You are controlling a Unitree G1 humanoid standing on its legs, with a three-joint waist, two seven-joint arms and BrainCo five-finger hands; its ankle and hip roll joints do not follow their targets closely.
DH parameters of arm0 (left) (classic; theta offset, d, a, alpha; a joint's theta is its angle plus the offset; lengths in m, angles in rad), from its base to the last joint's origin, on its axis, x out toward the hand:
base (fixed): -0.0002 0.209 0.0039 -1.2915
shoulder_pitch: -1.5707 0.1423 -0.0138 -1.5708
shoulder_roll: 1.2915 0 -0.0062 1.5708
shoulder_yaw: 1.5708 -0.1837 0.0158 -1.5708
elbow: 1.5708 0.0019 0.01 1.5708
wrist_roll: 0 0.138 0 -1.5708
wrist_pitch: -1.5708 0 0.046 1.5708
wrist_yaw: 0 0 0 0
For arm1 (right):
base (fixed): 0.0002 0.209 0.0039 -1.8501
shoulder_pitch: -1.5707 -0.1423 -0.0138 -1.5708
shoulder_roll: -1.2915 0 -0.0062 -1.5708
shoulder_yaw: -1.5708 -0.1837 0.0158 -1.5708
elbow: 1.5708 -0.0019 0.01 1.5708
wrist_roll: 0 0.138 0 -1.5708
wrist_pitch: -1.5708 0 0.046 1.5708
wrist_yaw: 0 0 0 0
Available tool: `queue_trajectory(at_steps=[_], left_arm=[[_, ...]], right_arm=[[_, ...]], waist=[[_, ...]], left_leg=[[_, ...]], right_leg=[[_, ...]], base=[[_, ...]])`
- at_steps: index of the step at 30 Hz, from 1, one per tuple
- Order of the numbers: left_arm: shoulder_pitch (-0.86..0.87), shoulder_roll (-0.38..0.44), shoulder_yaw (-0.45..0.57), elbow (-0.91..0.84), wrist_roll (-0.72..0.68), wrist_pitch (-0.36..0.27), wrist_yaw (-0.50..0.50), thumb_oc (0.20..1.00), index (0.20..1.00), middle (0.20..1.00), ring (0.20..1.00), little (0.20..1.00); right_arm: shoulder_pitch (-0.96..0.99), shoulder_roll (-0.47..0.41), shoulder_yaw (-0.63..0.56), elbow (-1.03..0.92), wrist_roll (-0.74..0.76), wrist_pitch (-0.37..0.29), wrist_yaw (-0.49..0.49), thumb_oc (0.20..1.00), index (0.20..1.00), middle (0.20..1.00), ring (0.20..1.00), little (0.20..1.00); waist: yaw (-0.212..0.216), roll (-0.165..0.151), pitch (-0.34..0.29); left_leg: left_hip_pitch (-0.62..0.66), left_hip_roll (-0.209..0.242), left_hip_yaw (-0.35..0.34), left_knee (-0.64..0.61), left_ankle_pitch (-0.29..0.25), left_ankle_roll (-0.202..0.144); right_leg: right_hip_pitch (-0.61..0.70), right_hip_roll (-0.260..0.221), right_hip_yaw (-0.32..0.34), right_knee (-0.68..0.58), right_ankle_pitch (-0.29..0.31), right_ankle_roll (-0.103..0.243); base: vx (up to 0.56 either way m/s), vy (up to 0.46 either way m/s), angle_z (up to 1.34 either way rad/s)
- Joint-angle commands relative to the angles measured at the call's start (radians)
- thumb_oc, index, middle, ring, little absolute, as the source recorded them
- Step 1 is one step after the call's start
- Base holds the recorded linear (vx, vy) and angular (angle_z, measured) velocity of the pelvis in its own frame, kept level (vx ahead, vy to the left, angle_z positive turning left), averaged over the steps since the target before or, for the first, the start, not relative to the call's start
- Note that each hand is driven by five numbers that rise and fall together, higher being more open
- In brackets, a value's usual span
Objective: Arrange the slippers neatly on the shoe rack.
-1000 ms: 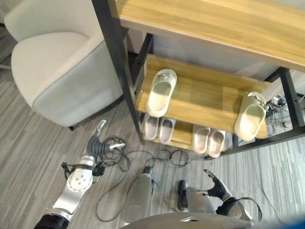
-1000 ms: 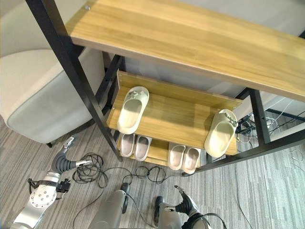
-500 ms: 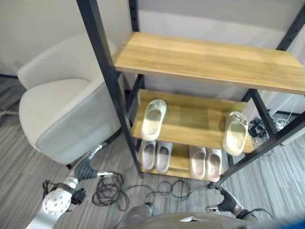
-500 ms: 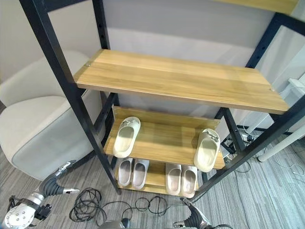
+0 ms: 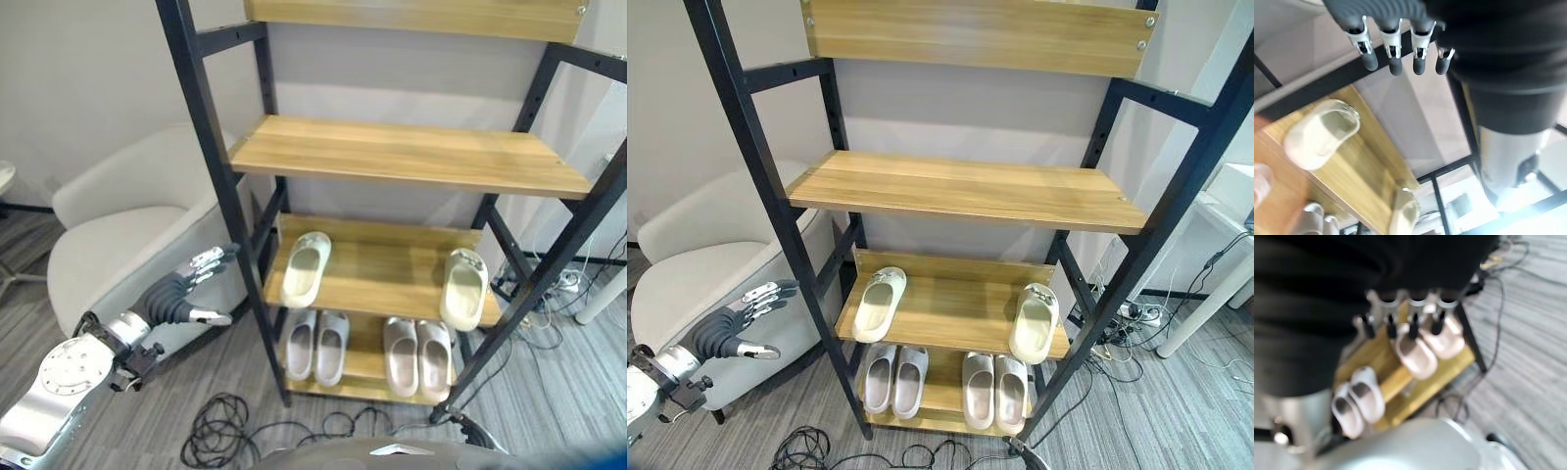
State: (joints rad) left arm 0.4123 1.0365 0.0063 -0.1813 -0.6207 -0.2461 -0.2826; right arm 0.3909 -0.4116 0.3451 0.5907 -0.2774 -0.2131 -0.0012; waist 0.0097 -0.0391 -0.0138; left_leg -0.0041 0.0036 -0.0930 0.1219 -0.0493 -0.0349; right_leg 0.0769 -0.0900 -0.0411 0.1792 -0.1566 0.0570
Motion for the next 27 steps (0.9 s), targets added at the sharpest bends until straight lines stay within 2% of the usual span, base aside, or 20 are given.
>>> queue_trajectory(at_steps=[1,4,6,7,9,10,12,13,14,15,17,22,23,24,25,27], left_arm=[[-0.084,0.014,-0.008,-0.039,-0.042,-0.026,0.002,1.0,1.0,1.0,1.0,1.0],[-0.151,-0.026,-0.071,-0.013,-0.037,-0.028,0.02,1.0,1.0,1.0,1.0,1.0],[-0.178,-0.057,-0.091,0.002,-0.028,-0.032,0.035,1.0,1.0,1.0,1.0,1.0],[-0.21,-0.111,-0.113,0.003,-0.029,-0.035,0.048,1.0,1.0,1.0,1.0,1.0],[-0.241,-0.135,-0.126,0.008,-0.038,-0.035,0.045,1.0,1.0,1.0,1.0,1.0],[-0.244,-0.136,-0.128,0.01,-0.038,-0.035,0.044,1.0,1.0,1.0,1.0,1.0],[-0.249,-0.151,-0.143,-0.004,-0.032,-0.035,0.036,1.0,1.0,1.0,1.0,1.0],[-0.259,-0.167,-0.16,-0.02,-0.026,-0.031,0.027,1.0,1.0,1.0,1.0,1.0],[-0.26,-0.167,-0.161,-0.019,-0.025,-0.031,0.027,1.0,1.0,1.0,1.0,1.0],[-0.255,-0.178,-0.164,-0.024,-0.015,-0.035,0.032,1.0,1.0,1.0,1.0,1.0],[-0.247,-0.218,-0.156,-0.025,-0.015,-0.041,0.034,1.0,1.0,1.0,1.0,1.0],[-0.246,-0.274,-0.168,-0.024,-0.006,-0.034,0.037,1.0,1.0,1.0,1.0,1.0],[-0.251,-0.291,-0.172,-0.023,0.005,-0.032,0.043,1.0,1.0,1.0,1.0,1.0],[-0.253,-0.293,-0.172,-0.022,0.006,-0.033,0.043,1.0,1.0,1.0,1.0,1.0],[-0.261,-0.303,-0.173,-0.017,0.014,-0.031,0.05,1.0,1.0,1.0,1.0,1.0],[-0.264,-0.318,-0.173,-0.012,0.021,-0.033,0.052,1.0,1.0,1.0,1.0,1.0]], right_arm=[[-0.053,-0.026,0.028,-0.026,0.019,-0.009,0.004,1.0,1.0,1.0,1.0,1.0],[-0.058,-0.038,0.037,-0.029,0.017,-0.004,-0.002,1.0,1.0,1.0,1.0,1.0],[-0.062,-0.046,0.037,-0.027,0.014,-0.002,-0.004,1.0,1.0,1.0,1.0,1.0],[-0.081,-0.068,0.038,-0.018,0.001,0.007,-0.019,1.0,1.0,1.0,1.0,1.0],[-0.088,-0.085,0.028,-0.017,0.005,0.01,-0.023,1.0,1.0,1.0,1.0,1.0],[-0.088,-0.085,0.027,-0.016,0.005,0.01,-0.023,1.0,1.0,1.0,1.0,1.0],[-0.088,-0.084,0.022,-0.001,0.01,0.012,-0.023,1.0,1.0,1.0,1.0,1.0],[-0.094,-0.08,0.016,0.027,0.015,0.019,-0.028,1.0,1.0,1.0,1.0,1.0],[-0.094,-0.08,0.016,0.028,0.015,0.019,-0.028,1.0,1.0,1.0,1.0,1.0],[-0.103,-0.079,0.013,0.027,0.021,0.025,-0.029,1.0,1.0,1.0,1.0,1.0],[-0.117,-0.073,0.031,0.047,0.01,0.027,-0.032,1.0,1.0,1.0,1.0,1.0],[-0.13,-0.044,0.037,0.083,0.008,0.042,-0.032,1.0,1.0,1.0,1.0,1.0],[-0.153,-0.043,0.052,0.085,-0.005,0.046,-0.039,1.0,1.0,1.0,1.0,1.0],[-0.155,-0.043,0.052,0.086,-0.005,0.046,-0.039,1.0,1.0,1.0,1.0,1.0],[-0.181,-0.046,0.062,0.092,-0.021,0.048,-0.044,1.0,1.0,1.0,1.0,1.0],[-0.192,-0.036,0.076,0.086,-0.034,0.047,-0.037,1.0,1.0,1.0,1.0,1.0]], waist=[[-0.021,0.028,0.01],[-0.029,0.047,0.027],[-0.031,0.054,0.034],[-0.028,0.057,0.06],[-0.033,0.054,0.083],[-0.033,0.055,0.084],[-0.042,0.043,0.079],[-0.045,0.032,0.073],[-0.043,0.034,0.074],[-0.043,0.033,0.074],[-0.035,0.053,0.072],[-0.048,0.07,0.076],[-0.049,0.081,0.102],[-0.043,0.082,0.103],[-0.021,0.089,0.12],[-0.02,0.091,0.113]], left_leg=[[-0.027,0.04,0.001,-0.008,0.045,-0.036],[-0.065,0.069,-0.025,-0.029,0.104,-0.057],[-0.077,0.077,-0.031,-0.034,0.118,-0.064],[-0.112,0.076,-0.059,-0.013,0.131,-0.072],[-0.141,0.04,-0.093,0.039,0.111,-0.071],[-0.144,0.039,-0.094,0.045,0.108,-0.07],[-0.122,0.005,-0.088,0.079,0.051,-0.053],[-0.099,-0.047,-0.089,0.13,-0.005,-0.034],[-0.101,-0.046,-0.087,0.138,-0.011,-0.032],[-0.087,-0.084,-0.109,0.152,-0.029,-0.024],[-0.057,-0.127,-0.153,0.126,-0.076,-0.002],[-0.032,-0.129,-0.111,0.09,-0.074,0.019],[-0.026,-0.113,-0.071,0.079,-0.073,0.026],[-0.025,-0.111,-0.065,0.079,-0.075,0.026],[-0.023,-0.091,-0.018,0.072,-0.08,0.027],[-0.018,-0.067,0.023,0.049,-0.077,0.032]], right_leg=[[0.007,0.017,-0.024,0.05,-0.062,0.029],[0.008,0.05,-0.018,0.012,-0.065,0.007],[0.007,0.059,-0.016,-0.002,-0.059,0.0],[0.004,0.063,0.004,-0.028,-0.045,-0.001],[-0.013,0.057,0.03,-0.048,-0.013,-0.002],[-0.012,0.056,0.029,-0.051,-0.012,-0.001],[-0.027,0.041,0.049,-0.078,0.029,0.004],[-0.047,0.026,0.071,-0.096,0.065,0.014],[-0.045,0.027,0.072,-0.097,0.064,0.015],[-0.064,0.03,0.097,-0.101,0.082,0.019],[-0.084,0.054,0.162,-0.105,0.098,0.033],[-0.101,0.065,0.207,-0.085,0.104,0.044],[-0.146,0.075,0.203,-0.026,0.1,0.047],[-0.151,0.078,0.21,-0.018,0.097,0.047],[-0.189,0.06,0.141,0.028,0.087,0.05],[-0.206,0.011,0.044,0.053,0.076,0.054]], base=[[-0.13,-0.086,0.01],[-0.25,-0.155,0.05],[-0.24,-0.095,0.11],[-0.28,-0.078,0.07],[-0.26,-0.059,-0.06],[-0.13,-0.021,-0.05],[-0.14,-0.016,-0.03],[-0.14,-0.011,-0.1],[-0.16,-0.004,-0.21],[-0.06,0.027,-0.26],[-0.06,0.029,-0.56],[-0.02,0.037,-0.65],[-0.12,0.034,-0.65],[-0.17,0.003,-0.72],[-0.1,-0.02,-0.7],[-0.06,-0.079,-1.26]])
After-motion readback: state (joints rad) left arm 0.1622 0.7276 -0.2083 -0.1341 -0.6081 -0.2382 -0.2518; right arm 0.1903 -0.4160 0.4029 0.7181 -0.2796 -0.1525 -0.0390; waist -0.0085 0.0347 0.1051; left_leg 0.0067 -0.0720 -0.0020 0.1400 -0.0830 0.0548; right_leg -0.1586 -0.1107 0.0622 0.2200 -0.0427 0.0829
